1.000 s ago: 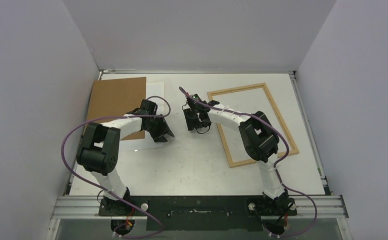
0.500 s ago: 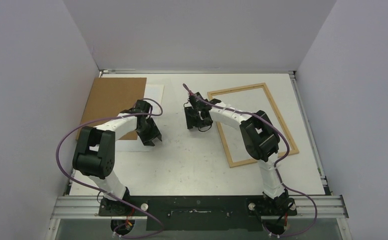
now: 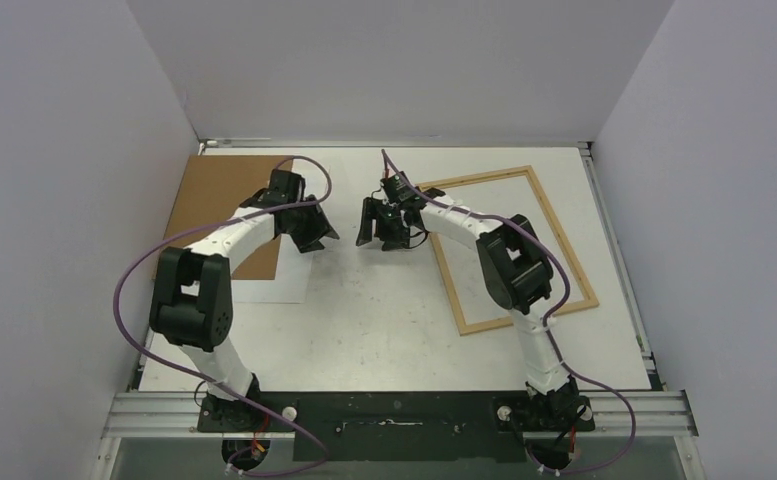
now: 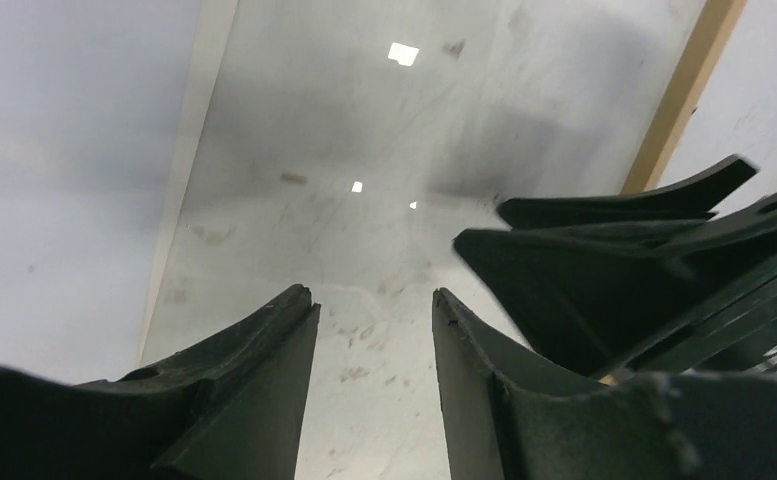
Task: Put the photo into the frame
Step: Adjust the photo frame item at the center of the board, then pick up the photo frame item at the center of the board, then move the photo frame to the center of the board.
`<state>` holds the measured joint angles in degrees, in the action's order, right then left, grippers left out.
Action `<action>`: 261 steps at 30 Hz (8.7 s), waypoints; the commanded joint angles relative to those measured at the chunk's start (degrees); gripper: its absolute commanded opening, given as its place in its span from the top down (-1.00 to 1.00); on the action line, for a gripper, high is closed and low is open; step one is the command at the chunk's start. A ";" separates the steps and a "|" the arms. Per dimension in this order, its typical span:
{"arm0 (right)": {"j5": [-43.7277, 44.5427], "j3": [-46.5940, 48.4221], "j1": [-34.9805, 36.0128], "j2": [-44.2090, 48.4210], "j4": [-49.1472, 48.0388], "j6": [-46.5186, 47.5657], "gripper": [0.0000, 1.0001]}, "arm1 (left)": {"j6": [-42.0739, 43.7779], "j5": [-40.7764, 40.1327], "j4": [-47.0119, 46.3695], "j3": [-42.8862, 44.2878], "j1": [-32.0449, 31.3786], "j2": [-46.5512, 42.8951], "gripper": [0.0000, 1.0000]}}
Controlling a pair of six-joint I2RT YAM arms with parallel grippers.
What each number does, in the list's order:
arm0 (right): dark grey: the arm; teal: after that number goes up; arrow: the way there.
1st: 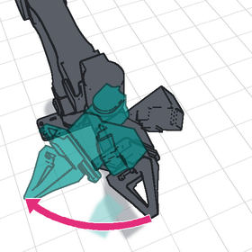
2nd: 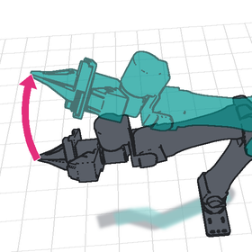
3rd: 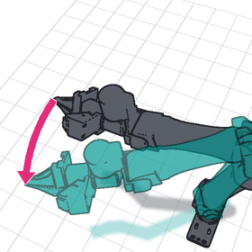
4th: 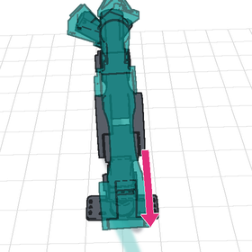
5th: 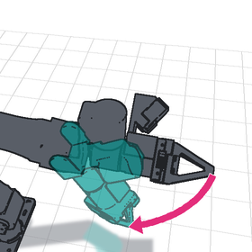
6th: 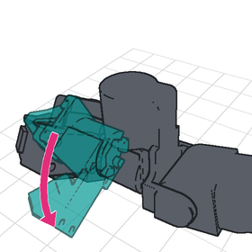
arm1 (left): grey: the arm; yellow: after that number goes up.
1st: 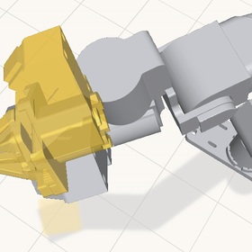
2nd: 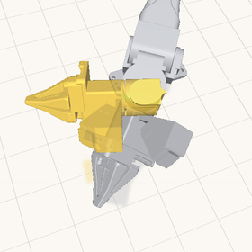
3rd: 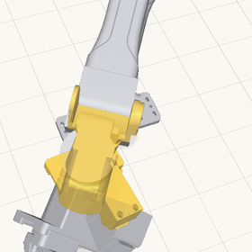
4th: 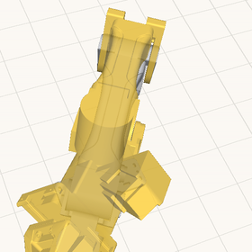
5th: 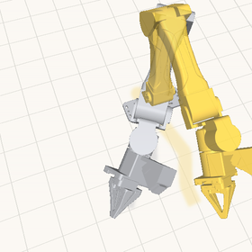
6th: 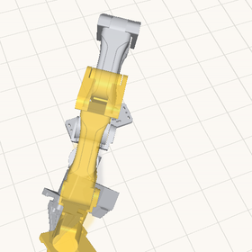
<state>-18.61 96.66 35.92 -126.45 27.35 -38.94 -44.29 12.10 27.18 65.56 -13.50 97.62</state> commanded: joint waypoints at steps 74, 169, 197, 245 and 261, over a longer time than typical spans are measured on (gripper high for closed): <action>-3.42 -21.17 1.96 7.23 -2.92 -11.90 -0.26 | 2.30 -6.21 7.01 0.02 -7.06 8.87 0.28; -17.59 -26.23 -2.67 1.75 -37.44 -10.52 1.00 | 3.03 -4.11 6.61 -6.00 -6.81 8.53 0.50; 4.00 -16.94 -12.17 39.50 19.18 7.04 1.00 | 9.64 -0.52 8.06 5.01 2.11 -9.75 -0.40; 15.92 -22.28 -33.64 48.36 0.91 -11.81 1.00 | -7.20 -16.65 5.69 36.50 -34.52 32.09 -0.26; 14.25 -23.50 -33.57 49.93 1.17 -11.42 1.00 | -5.80 -16.60 5.61 29.36 -30.15 28.89 0.63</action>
<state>-3.90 73.12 2.55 -79.48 31.27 -50.24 -51.37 -2.74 29.50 99.85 -47.18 128.42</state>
